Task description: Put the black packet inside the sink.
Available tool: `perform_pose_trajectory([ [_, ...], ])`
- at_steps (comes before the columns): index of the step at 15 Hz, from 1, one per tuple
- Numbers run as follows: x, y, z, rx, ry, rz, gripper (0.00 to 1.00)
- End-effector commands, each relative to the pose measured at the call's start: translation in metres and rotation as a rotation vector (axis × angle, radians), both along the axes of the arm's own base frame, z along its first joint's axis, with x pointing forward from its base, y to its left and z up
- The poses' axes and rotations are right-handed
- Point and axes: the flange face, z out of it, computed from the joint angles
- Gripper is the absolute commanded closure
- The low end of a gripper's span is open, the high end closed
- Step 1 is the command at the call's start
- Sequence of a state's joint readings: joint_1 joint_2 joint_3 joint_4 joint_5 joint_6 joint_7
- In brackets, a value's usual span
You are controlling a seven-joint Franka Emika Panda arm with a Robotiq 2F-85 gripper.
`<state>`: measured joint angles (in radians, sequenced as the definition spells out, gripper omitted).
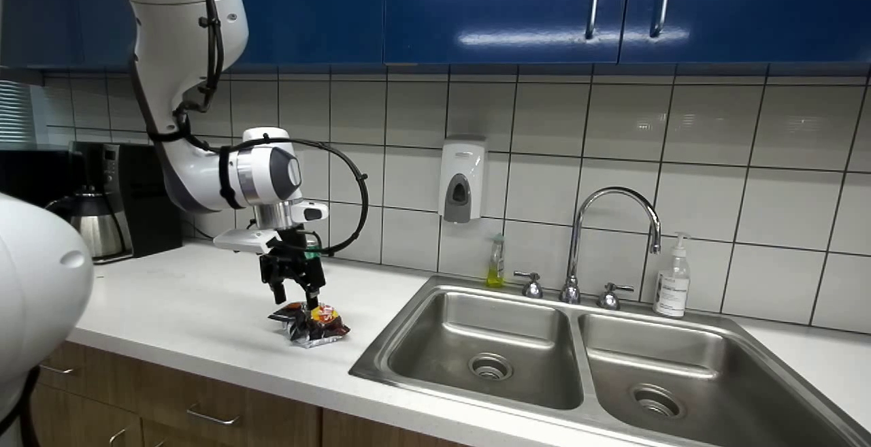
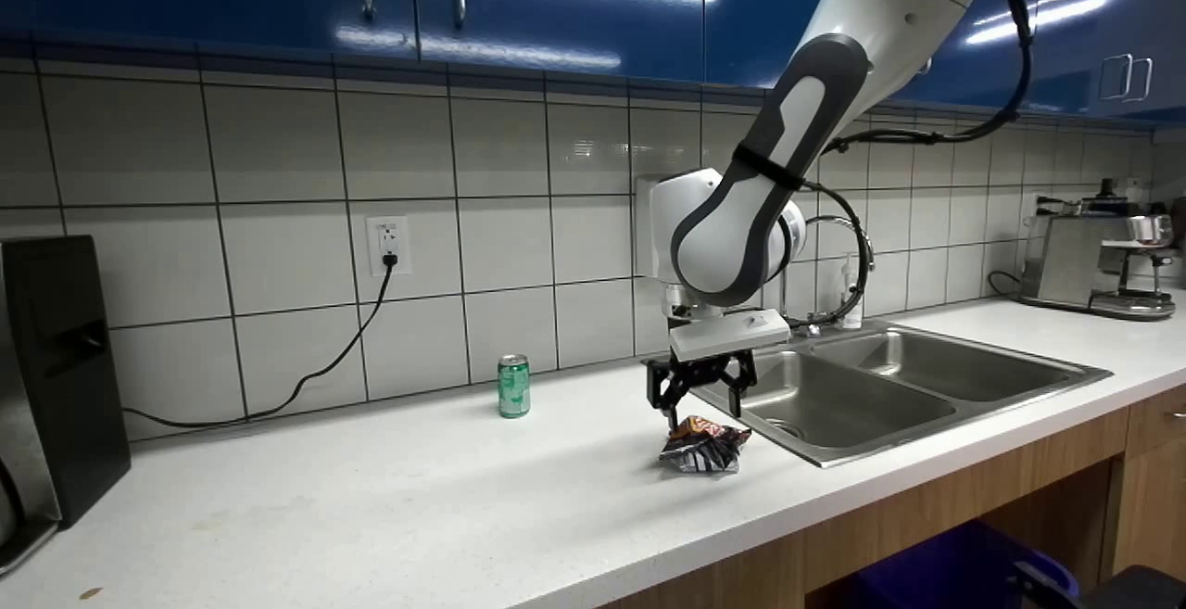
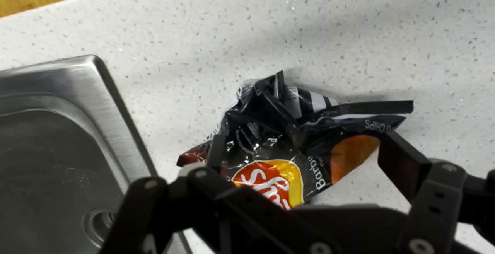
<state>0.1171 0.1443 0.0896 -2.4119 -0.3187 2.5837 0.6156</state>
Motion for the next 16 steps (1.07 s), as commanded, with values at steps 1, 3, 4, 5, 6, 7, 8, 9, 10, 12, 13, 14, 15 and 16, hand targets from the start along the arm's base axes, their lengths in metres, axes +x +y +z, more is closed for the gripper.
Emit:
perform_pose_trajectory([
  [1, 0.014, 0.01, 0.002, -0.001, -0.032, -0.02, 0.0],
  [3, 0.018, 0.008, 0.001, -0.005, -0.035, -0.028, 0.0],
  [4, 0.02, 0.003, -0.001, -0.009, -0.033, -0.034, 0.0],
  [5, 0.022, -0.001, -0.003, -0.013, -0.031, -0.043, 0.0],
  [6, 0.024, -0.007, -0.005, -0.017, -0.028, -0.055, 0.0],
  [7, 0.027, -0.013, -0.008, -0.02, -0.028, -0.064, 0.0],
  [8, 0.03, -0.018, -0.011, -0.024, -0.025, -0.072, 0.0],
  [9, 0.032, -0.022, -0.013, -0.027, -0.024, -0.079, 0.0],
  [10, 0.035, -0.026, -0.015, -0.029, -0.024, -0.084, 0.0],
  [12, 0.039, -0.03, -0.017, -0.031, -0.024, -0.093, 0.0],
  [13, 0.041, -0.032, -0.017, -0.032, -0.024, -0.097, 0.0],
  [14, 0.042, -0.034, -0.018, -0.033, -0.023, -0.099, 0.0],
  [15, 0.043, -0.036, -0.019, -0.035, -0.022, -0.102, 0.0],
  [16, 0.044, -0.038, -0.021, -0.037, -0.02, -0.105, 0.0],
])
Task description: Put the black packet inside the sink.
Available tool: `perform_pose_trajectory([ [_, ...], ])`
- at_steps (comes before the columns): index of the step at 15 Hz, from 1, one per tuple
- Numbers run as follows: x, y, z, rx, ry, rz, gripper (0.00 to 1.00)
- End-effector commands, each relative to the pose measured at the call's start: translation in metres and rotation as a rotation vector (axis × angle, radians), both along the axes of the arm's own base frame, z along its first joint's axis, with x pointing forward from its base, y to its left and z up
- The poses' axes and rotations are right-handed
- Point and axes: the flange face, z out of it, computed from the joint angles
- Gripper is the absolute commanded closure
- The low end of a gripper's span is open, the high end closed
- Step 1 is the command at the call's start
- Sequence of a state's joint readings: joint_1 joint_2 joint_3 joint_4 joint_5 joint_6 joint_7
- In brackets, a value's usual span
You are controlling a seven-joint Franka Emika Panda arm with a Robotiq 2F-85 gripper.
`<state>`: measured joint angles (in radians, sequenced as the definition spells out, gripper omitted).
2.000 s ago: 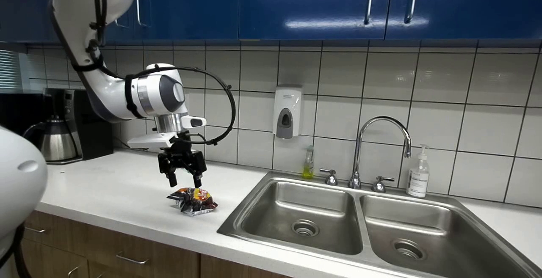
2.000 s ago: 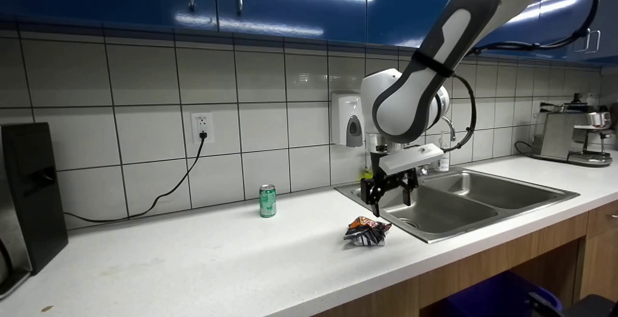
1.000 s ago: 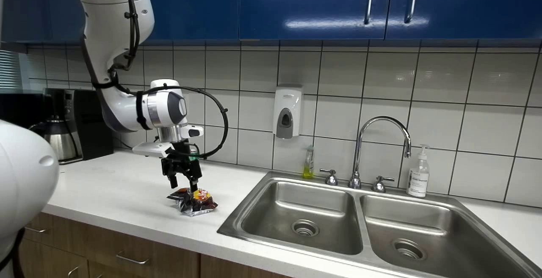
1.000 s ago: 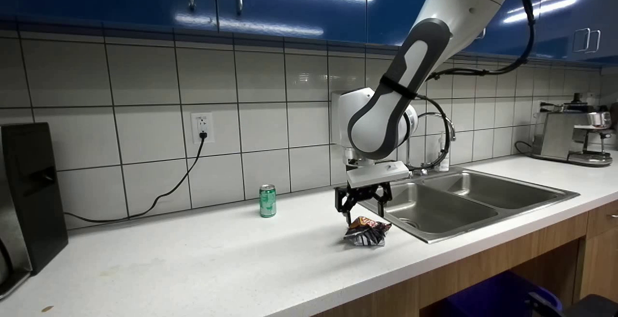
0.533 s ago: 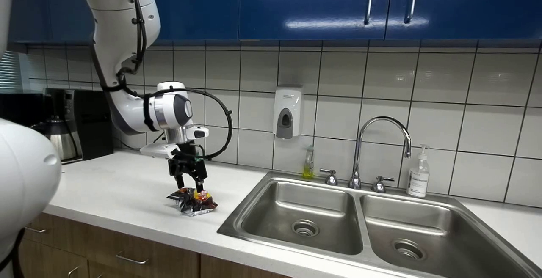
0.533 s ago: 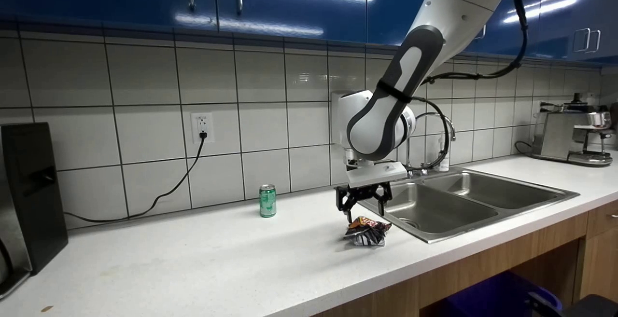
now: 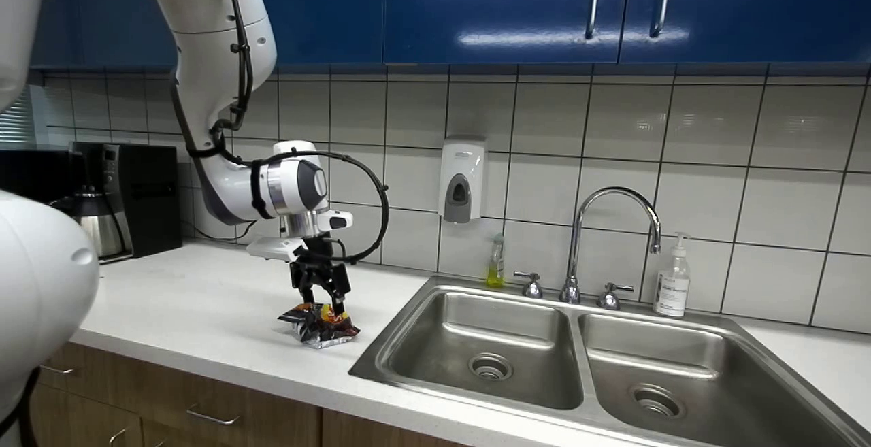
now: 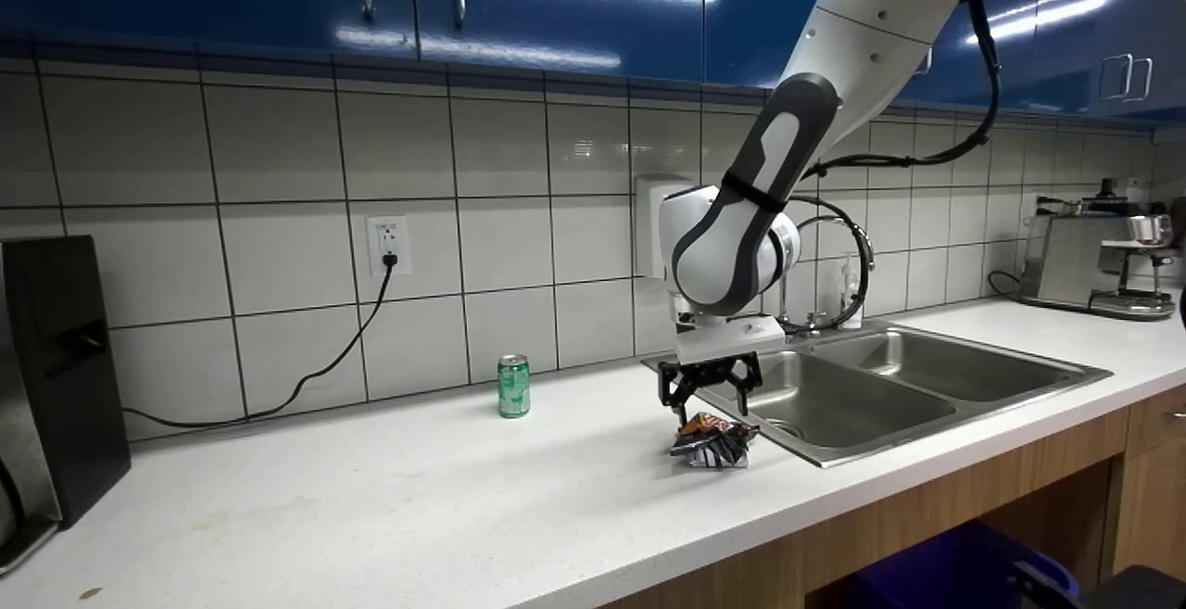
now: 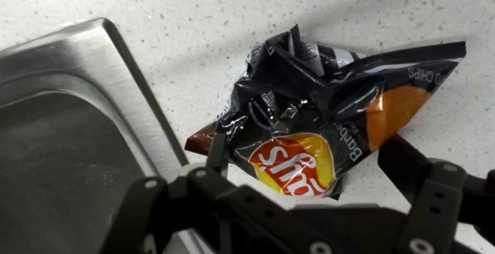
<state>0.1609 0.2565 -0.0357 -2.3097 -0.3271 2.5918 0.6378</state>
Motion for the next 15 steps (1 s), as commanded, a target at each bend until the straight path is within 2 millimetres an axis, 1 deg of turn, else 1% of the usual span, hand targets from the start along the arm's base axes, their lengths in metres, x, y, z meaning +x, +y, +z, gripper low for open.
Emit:
perform_pose_trajectory([
  [1, 0.008, -0.004, -0.003, -0.016, -0.013, -0.015, 0.0],
  [4, 0.008, -0.009, -0.008, -0.019, -0.002, -0.019, 0.0],
  [5, 0.007, -0.01, -0.009, -0.02, 0.0, -0.021, 0.25],
  [6, 0.007, -0.011, -0.011, -0.022, 0.004, -0.021, 0.28],
  [7, 0.007, -0.012, -0.012, -0.022, 0.008, -0.022, 0.34],
  [8, 0.006, -0.013, -0.014, -0.024, 0.011, -0.023, 0.44],
  [10, 0.006, -0.015, -0.016, -0.027, 0.017, -0.026, 0.6],
  [15, 0.007, -0.019, -0.015, -0.031, 0.016, -0.027, 0.97],
])
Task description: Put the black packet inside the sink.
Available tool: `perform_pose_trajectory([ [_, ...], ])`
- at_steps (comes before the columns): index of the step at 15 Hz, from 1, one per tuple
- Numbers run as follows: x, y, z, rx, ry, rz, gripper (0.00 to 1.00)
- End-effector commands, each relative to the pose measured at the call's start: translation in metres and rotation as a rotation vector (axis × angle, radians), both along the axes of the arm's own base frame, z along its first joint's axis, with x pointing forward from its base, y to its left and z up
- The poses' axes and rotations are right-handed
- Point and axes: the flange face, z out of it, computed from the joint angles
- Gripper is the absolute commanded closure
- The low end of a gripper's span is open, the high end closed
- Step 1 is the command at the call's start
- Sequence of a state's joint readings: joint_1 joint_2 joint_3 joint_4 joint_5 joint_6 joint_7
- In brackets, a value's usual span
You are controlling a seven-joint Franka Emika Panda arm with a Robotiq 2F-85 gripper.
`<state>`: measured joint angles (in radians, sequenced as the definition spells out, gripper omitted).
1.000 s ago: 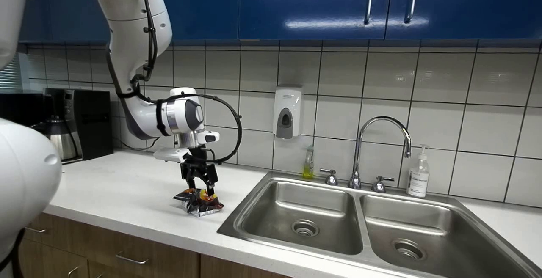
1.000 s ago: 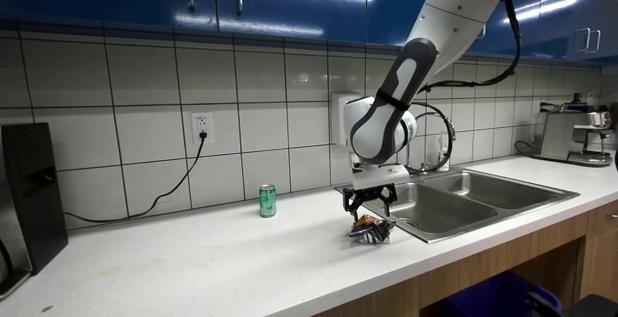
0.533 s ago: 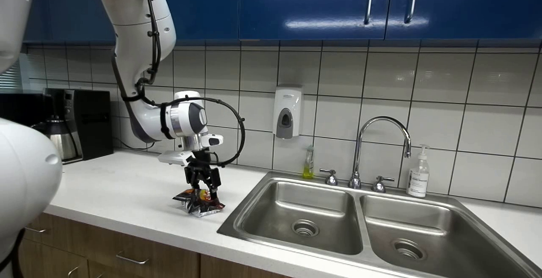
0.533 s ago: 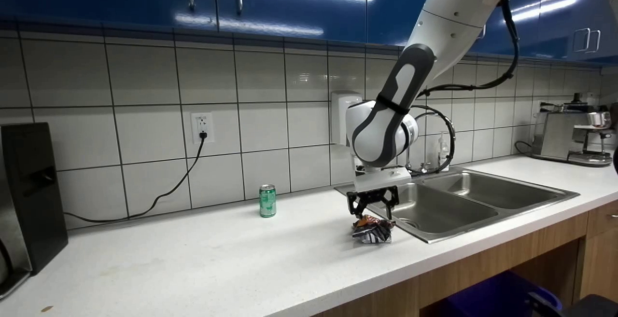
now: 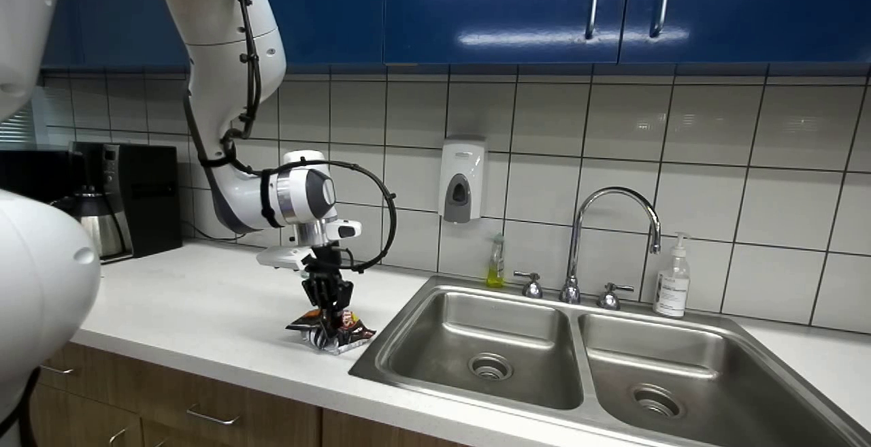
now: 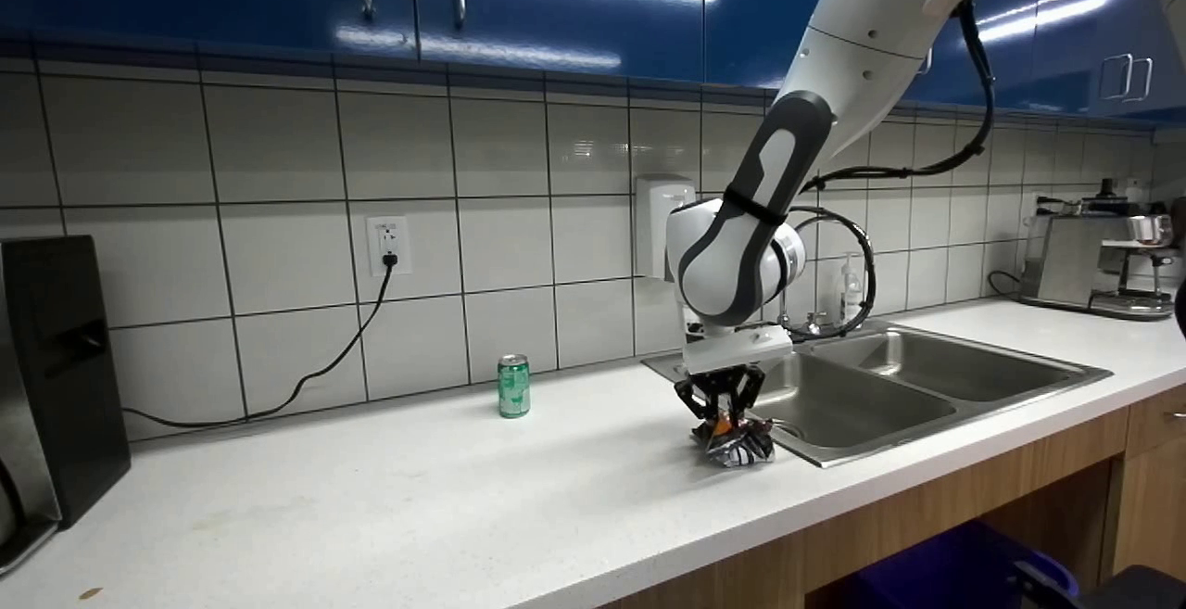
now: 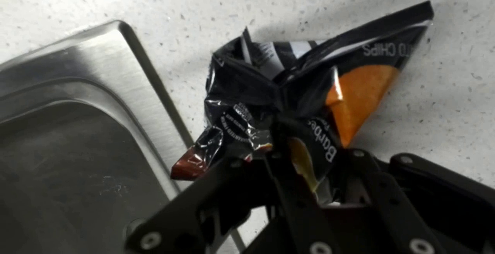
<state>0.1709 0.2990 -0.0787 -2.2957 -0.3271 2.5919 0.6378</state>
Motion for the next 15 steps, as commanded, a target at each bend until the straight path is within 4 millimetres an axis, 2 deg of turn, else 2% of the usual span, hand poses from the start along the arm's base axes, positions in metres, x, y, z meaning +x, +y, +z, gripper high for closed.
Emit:
perform_pose_trajectory([
  [1, 0.004, -0.002, 0.003, -0.014, -0.012, 0.008, 1.0],
  [8, 0.003, -0.011, 0.017, -0.037, -0.073, 0.153, 1.0],
  [15, 0.01, -0.045, 0.061, -0.075, -0.119, 0.178, 1.0],
])
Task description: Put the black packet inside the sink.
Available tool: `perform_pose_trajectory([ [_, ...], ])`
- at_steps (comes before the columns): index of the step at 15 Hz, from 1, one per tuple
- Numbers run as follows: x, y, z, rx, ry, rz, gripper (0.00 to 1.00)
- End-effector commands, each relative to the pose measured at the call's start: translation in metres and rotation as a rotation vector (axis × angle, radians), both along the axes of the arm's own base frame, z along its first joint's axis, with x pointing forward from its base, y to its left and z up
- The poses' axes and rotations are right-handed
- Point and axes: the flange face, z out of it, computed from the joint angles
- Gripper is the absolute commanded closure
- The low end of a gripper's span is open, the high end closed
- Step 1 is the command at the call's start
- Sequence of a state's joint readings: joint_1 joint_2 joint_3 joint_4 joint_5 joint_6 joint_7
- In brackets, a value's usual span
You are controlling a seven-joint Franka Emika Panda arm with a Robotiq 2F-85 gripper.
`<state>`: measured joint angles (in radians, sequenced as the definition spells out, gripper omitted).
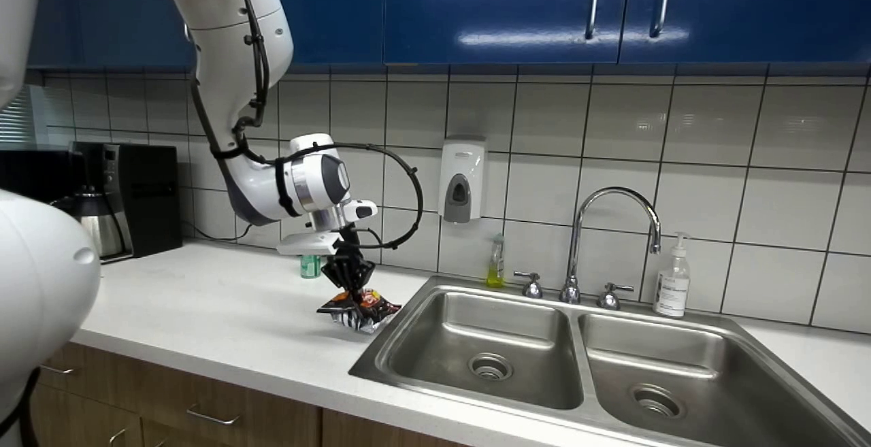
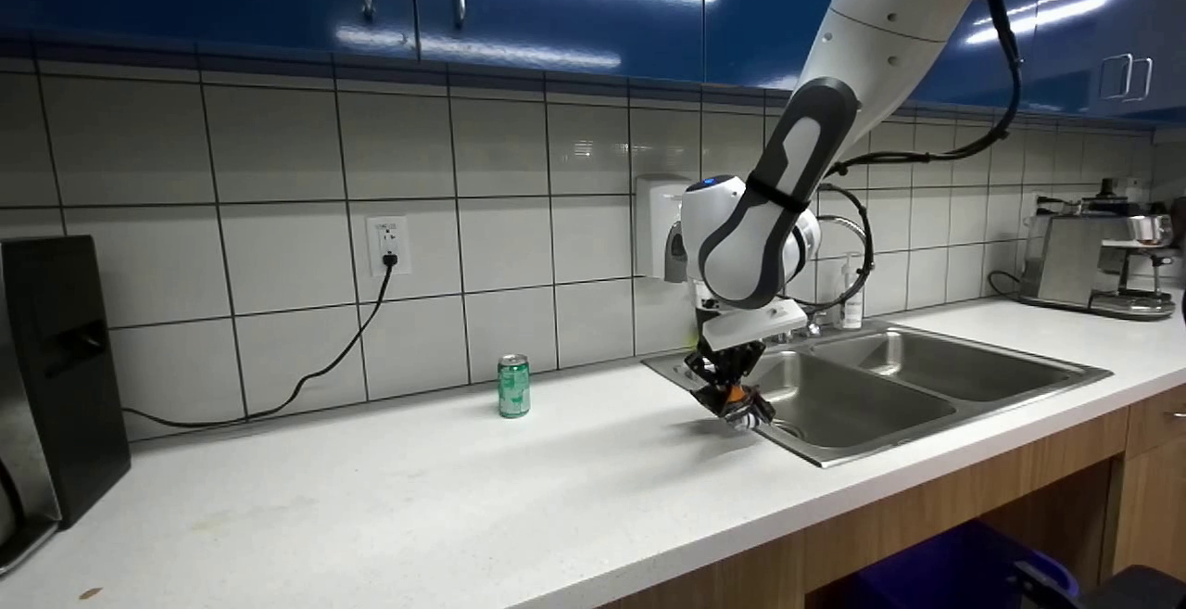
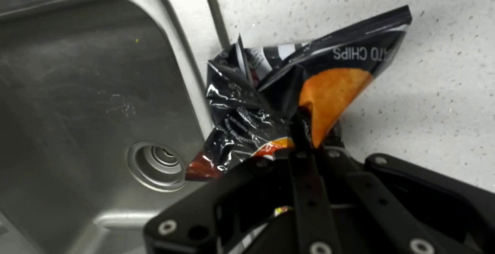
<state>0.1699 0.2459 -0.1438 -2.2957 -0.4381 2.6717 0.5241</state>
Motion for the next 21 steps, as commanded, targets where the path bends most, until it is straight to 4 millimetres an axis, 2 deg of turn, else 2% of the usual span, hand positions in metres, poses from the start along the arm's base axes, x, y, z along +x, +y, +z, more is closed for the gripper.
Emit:
perform_pose_trajectory([
  [1, -0.003, -0.024, 0.03, -0.025, -0.022, 0.012, 1.0],
  [6, 0.007, -0.067, 0.042, -0.046, -0.052, -0.039, 1.0],
  [12, 0.024, -0.13, 0.032, -0.12, -0.075, -0.095, 1.0],
  [15, 0.032, -0.158, 0.015, -0.137, -0.062, -0.129, 1.0],
  [21, 0.042, -0.202, -0.028, -0.125, -0.024, -0.207, 1.0],
])
